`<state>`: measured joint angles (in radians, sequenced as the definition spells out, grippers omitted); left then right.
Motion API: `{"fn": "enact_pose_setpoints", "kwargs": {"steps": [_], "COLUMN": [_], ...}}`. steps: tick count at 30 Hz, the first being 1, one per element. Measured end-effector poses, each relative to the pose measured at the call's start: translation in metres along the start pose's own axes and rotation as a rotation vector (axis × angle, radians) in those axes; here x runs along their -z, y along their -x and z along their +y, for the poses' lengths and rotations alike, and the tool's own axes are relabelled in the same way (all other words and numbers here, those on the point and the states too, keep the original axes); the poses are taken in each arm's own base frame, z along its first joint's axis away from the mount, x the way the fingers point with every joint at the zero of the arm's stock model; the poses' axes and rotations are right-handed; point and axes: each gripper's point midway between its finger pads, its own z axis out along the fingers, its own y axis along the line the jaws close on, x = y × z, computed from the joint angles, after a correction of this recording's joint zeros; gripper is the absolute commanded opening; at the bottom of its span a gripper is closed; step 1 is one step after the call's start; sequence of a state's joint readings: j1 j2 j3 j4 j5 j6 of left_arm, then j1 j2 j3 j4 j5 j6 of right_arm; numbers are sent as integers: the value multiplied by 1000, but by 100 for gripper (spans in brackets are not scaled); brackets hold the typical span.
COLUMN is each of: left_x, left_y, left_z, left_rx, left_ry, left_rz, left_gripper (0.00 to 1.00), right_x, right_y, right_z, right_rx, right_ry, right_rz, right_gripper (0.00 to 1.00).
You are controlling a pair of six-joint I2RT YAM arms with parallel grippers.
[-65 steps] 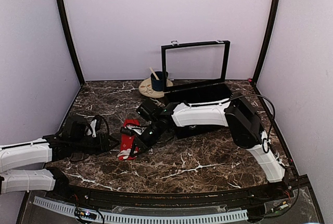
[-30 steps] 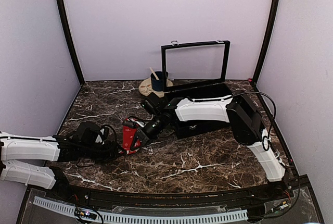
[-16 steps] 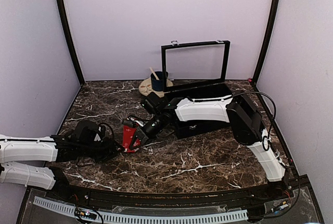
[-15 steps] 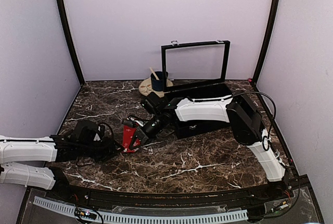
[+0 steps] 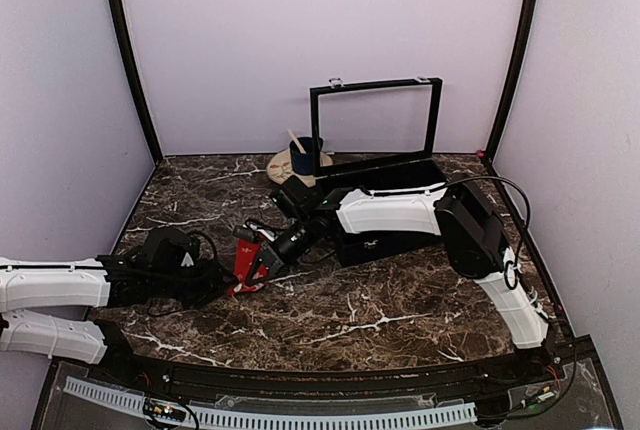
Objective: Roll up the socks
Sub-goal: Roll the sock at the center of the board.
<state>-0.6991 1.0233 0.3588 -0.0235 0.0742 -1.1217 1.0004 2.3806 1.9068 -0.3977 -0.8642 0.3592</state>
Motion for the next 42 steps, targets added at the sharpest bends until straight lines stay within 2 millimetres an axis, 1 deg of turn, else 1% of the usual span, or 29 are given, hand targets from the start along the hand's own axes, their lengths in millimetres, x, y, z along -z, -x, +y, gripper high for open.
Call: {"fn": "enact_pose_setpoints", "kwargs": {"steps": [8,15,21,23,26,29,34,38,40,41,42], "left_x": [0,-4,-5,-5,-5,-3,-1,-1,-1,-1,-2], "left_y": [-4,-5,-5,-6,-7,-6,-6,-6,-7,-7,-8], "left_z": [-1,-6,-10,-10,-11,-14,-18,-22,-23,-23,-23], "left_rx": [1,7,19,25,37,45,52,49,48,48,46], "left_ry": [-8,-8,-16,-18,-22,-34,-52,-68,-73,-75,-76], "left_rz": [21,44,52,57,63,59,60,67,72,75,78], "left_gripper": [56,58,54,50,39,32,17,9,2,0,0], "right_x": [-1,-3,-6,-8,-10,-11,-12,-12,-12,-12,-12], "right_y": [-1,-9,-15,-17,-21,-24,-23,-21,-21,-21,-21], "right_z": [-1,-6,-11,-13,-17,-20,-20,-19,-20,-20,-20], "right_rx": [-2,-21,-36,-39,-46,-57,-59,-59,-61,-61,-61], "right_ry": [1,3,6,8,10,11,16,20,19,20,20], "right_rz": [0,13,18,18,19,18,10,1,0,0,-1], "right_gripper": [0,0,0,0,0,0,0,0,0,0,0]}}
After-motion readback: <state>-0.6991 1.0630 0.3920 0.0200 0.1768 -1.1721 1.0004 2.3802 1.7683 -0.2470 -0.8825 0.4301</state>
